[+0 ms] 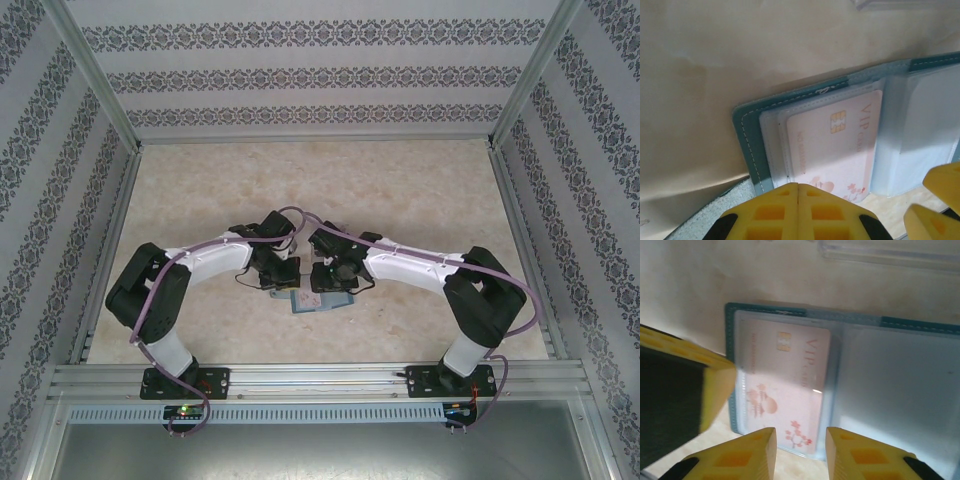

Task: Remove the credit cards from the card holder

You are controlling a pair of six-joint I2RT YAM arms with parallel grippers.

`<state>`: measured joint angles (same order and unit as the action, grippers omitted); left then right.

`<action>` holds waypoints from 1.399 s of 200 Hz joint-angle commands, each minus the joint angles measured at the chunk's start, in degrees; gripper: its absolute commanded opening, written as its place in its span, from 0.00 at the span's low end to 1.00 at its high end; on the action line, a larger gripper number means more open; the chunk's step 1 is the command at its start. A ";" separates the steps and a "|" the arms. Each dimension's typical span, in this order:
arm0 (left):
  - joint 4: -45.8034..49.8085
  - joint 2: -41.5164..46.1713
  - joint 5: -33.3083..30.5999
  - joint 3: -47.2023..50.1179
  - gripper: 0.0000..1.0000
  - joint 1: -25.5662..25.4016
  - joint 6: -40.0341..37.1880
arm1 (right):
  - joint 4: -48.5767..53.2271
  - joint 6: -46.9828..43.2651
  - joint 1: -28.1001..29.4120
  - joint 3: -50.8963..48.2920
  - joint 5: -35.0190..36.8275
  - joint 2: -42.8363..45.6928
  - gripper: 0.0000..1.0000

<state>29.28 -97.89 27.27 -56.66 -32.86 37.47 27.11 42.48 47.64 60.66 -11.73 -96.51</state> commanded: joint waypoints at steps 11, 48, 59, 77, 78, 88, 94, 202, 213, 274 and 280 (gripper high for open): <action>-0.41 -1.66 0.70 -1.54 0.00 -0.73 -0.16 | -4.12 1.63 -0.79 -1.05 -4.09 -1.97 0.31; 1.75 -3.13 -0.80 -1.90 0.00 -0.71 -1.12 | -5.39 1.81 -1.05 -1.16 -4.97 -3.61 0.31; 1.96 -3.14 -0.87 -1.80 0.00 -0.76 -1.27 | -5.50 1.74 -1.14 -1.18 -4.82 -4.00 0.31; 2.18 -3.10 -0.98 -1.76 0.00 -0.71 -1.47 | -5.54 1.64 -1.27 -1.24 -4.75 -4.94 0.31; 2.18 -3.10 -0.98 -1.73 0.00 -0.76 -1.50 | -5.56 1.64 -1.30 -1.24 -4.77 -4.97 0.31; 2.38 -3.10 -1.00 -1.77 0.00 -0.71 -1.58 | -5.69 1.63 -1.35 -1.38 -4.69 -5.55 0.31; 2.45 -3.10 -1.00 -1.71 0.00 -0.71 -1.67 | -5.72 1.63 -1.37 -1.35 -4.62 -5.77 0.31; 3.85 -1.26 -1.74 -1.83 0.00 -0.72 -1.59 | -1.35 -0.56 -1.85 -1.30 -0.15 -5.04 0.32; 4.11 -1.08 -1.71 -2.09 0.00 -0.71 -1.59 | -1.88 -0.42 -1.89 -1.36 -1.10 -4.51 0.32; 5.34 -0.55 -0.84 -4.70 0.00 -0.96 -1.40 | -3.55 0.23 -2.69 -2.19 -2.98 -1.15 0.33; 5.51 -0.55 -0.81 -4.91 0.00 -1.06 -1.35 | -3.79 0.24 -2.96 -2.37 -3.13 -1.07 0.33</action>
<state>32.21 -100.01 26.57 -59.61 -32.99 37.23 23.05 43.13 45.47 59.46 -14.44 -99.79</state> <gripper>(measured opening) 0.041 0.331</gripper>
